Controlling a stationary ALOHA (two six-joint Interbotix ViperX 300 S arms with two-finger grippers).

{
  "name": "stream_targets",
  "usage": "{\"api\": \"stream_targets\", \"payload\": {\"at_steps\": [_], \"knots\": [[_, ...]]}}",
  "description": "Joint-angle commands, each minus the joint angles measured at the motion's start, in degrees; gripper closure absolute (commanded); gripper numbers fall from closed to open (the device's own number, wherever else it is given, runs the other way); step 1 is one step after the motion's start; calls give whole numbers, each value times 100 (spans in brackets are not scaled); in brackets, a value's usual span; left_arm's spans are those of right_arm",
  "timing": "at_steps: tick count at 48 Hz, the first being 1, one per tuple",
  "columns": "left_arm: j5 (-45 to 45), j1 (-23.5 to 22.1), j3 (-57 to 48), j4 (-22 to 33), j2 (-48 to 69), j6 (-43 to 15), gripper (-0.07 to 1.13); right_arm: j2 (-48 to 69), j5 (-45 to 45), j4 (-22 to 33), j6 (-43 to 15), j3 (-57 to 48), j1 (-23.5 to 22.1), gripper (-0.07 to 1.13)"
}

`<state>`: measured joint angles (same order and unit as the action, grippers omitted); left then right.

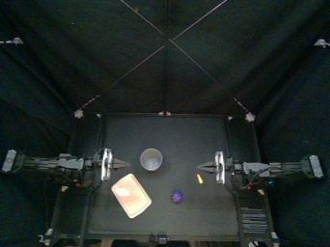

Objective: Pick the shrimp then place it in the grey bowl
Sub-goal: Pick the shrimp

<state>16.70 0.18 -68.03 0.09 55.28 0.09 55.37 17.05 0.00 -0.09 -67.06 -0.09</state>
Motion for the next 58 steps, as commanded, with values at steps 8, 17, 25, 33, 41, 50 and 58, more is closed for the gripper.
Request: {"api": "stream_targets", "payload": {"at_steps": [8,17,25,33,41,50,58], "knots": [[-369,-44,149,9,-176,0,102,-439,-431,-668,-431,79,9,102],[-545,-18,149,62,-202,0,102,-562,-1775,-1389,-940,316,-229,102],[-545,44,141,105,-202,-9,102,-562,-2848,-1600,-1310,396,-510,87],[-527,79,132,105,-211,-9,102,-598,-3340,-1626,-1819,343,-782,45],[-510,79,123,105,-299,-9,102,-677,-3735,-1573,-2417,123,-1037,6],[-404,105,123,105,-492,-9,102,-923,-3841,-1635,-3146,-211,-1257,4],[-387,185,141,105,-589,-9,102,-1107,-3938,-1564,-3612,-299,-1274,5]]}}
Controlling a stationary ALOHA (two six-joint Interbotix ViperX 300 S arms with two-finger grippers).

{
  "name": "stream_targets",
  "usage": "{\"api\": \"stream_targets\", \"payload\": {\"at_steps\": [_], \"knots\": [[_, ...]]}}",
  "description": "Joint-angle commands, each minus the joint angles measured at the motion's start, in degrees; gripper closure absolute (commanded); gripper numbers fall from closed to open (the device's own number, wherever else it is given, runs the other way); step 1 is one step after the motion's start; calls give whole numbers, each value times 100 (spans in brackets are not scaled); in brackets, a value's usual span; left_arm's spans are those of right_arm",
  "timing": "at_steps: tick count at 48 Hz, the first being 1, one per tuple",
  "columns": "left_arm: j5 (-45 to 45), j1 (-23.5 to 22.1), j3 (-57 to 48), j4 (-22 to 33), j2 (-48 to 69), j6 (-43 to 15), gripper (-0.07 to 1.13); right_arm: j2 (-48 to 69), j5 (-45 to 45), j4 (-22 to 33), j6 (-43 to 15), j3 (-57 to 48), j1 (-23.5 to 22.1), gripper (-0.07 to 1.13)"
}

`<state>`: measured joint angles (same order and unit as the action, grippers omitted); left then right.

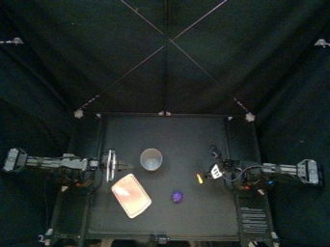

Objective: Pick the shrimp then place it in the grey bowl
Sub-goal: Pick the shrimp

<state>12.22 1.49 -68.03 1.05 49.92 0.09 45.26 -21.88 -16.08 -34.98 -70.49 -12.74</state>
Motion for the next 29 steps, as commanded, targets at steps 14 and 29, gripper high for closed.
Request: {"api": "stream_targets", "payload": {"at_steps": [14,29], "knots": [[88,158,114,9,-62,0,102,-571,-202,334,-220,149,255,5],[123,167,114,9,-53,0,102,-1802,-316,475,-220,589,413,5]]}}
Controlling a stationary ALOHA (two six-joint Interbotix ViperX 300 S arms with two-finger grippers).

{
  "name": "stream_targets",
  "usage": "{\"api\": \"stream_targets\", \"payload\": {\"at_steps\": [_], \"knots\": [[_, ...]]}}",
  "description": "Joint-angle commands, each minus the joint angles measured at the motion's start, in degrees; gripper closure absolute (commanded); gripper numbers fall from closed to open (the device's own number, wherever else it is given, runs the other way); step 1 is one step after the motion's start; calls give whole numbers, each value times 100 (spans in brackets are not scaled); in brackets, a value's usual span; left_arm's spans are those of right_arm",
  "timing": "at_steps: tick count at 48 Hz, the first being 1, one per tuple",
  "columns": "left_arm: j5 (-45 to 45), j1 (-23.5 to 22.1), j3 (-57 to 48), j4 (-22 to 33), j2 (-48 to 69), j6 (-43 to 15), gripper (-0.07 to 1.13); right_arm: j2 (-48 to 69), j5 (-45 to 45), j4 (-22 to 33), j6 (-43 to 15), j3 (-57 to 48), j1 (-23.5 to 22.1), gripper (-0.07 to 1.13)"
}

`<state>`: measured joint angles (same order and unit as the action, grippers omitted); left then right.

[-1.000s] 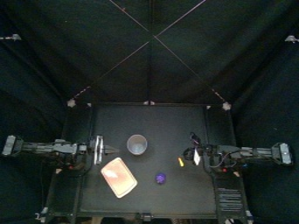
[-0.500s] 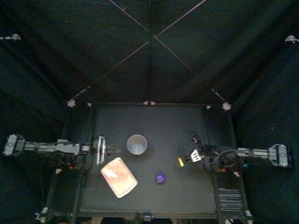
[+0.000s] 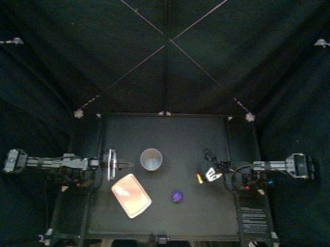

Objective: Pick the shrimp then place it in the grey bowl
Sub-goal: Pick the shrimp

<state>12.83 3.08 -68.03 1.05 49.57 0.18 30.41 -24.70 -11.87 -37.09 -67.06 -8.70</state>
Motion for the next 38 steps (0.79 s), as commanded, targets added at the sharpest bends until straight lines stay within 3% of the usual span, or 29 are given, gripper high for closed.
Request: {"api": "stream_targets", "payload": {"at_steps": [1,27,38], "knots": [[62,9,123,9,-18,-9,102,-387,-44,62,-9,272,9,5],[62,44,0,9,-18,-9,102,-1327,-18,18,-18,694,132,6],[62,44,0,9,-18,-9,102,-1529,-18,-88,-18,738,202,21]]}}
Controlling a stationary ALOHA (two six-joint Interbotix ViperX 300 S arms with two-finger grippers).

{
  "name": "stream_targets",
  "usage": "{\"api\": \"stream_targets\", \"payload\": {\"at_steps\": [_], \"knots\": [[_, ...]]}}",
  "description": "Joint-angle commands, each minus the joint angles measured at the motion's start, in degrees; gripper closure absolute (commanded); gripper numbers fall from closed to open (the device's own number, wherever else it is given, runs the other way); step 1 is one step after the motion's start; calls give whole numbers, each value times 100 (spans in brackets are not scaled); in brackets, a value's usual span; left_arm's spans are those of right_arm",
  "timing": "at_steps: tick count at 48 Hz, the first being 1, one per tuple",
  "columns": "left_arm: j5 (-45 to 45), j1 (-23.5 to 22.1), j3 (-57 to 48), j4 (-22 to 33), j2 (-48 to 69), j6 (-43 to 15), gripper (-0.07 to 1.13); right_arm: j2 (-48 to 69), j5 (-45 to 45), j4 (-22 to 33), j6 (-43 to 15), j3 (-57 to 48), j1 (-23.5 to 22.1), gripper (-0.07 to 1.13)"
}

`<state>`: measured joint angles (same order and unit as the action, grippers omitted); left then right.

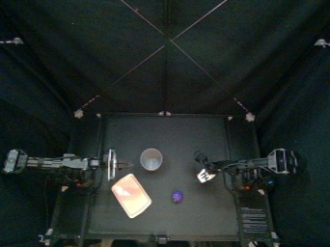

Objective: Pick the shrimp then place it in the grey bowl
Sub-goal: Pick the shrimp

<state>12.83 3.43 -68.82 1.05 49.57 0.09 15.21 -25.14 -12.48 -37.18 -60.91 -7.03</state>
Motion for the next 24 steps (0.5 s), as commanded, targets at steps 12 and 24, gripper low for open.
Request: {"api": "stream_targets", "payload": {"at_steps": [12,24], "knots": [[62,18,44,9,-18,0,102,-220,26,-26,-9,229,149,34],[62,18,35,9,9,0,102,-167,-62,0,0,439,211,39]]}}
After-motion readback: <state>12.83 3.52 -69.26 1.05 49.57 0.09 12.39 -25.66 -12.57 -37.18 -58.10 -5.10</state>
